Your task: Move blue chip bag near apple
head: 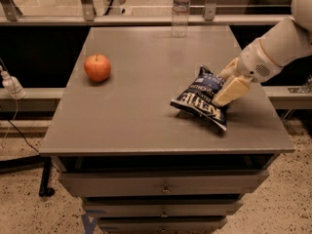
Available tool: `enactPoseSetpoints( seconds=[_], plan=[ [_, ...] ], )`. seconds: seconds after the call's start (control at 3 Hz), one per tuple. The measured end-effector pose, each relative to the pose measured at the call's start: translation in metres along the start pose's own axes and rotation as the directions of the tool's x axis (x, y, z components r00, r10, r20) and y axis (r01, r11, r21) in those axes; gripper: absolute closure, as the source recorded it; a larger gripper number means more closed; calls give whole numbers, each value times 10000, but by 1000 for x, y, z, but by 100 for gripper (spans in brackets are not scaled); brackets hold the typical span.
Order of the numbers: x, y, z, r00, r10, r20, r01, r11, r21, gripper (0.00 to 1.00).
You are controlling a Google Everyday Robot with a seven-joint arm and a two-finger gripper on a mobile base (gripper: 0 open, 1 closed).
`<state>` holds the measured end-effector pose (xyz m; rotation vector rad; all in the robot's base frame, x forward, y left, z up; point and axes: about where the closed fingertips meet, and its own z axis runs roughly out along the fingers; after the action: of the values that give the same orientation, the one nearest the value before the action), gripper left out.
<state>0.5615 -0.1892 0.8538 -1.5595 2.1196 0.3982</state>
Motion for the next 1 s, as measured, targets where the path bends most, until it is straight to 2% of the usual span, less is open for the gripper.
enactPoseSetpoints(
  seconds=[0.33, 0.67, 1.0],
  plan=[
    [-9, -7, -6, 9999, 105, -29, -104, 9998, 151, 88],
    [-30, -22, -17, 9995, 306, 8, -306, 9981, 544, 100],
    [-58, -43, -39, 9950, 962, 258, -990, 9841, 1473, 100]
  ],
)
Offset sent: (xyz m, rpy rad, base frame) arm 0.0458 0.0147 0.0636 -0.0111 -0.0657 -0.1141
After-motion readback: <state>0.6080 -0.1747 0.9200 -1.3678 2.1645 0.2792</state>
